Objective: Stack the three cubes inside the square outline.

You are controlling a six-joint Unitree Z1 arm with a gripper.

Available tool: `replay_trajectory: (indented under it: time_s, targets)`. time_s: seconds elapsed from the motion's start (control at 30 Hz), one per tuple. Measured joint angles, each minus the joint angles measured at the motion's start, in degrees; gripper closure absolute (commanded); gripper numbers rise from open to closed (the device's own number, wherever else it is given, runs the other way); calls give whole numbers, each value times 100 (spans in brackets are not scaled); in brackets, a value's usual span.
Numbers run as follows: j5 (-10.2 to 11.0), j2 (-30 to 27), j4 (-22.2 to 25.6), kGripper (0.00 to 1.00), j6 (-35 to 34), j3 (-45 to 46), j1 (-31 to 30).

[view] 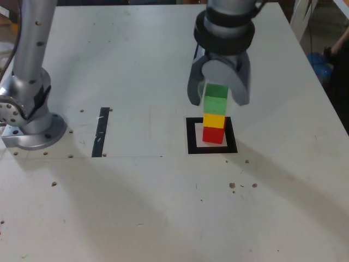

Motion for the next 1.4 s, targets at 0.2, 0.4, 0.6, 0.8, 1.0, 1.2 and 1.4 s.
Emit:
replay_trajectory:
  time_s: [0.2,0.4,0.6,0.8,1.0,1.2,1.4]
  targets:
    - [80,-504,372,1,13,-11,-80]
    - [229,-1420,632,1,101,741,-96]
    - [55,-2328,365,1,13,1947,169]
    - [-147,-2991,-403,1,-35,3135,266]
    - [-403,-3136,-1030,0,-228,4364,268]
    - [-659,-3133,-1594,0,-324,5529,268]
    - [-669,-3158,-1662,0,-378,5677,268]
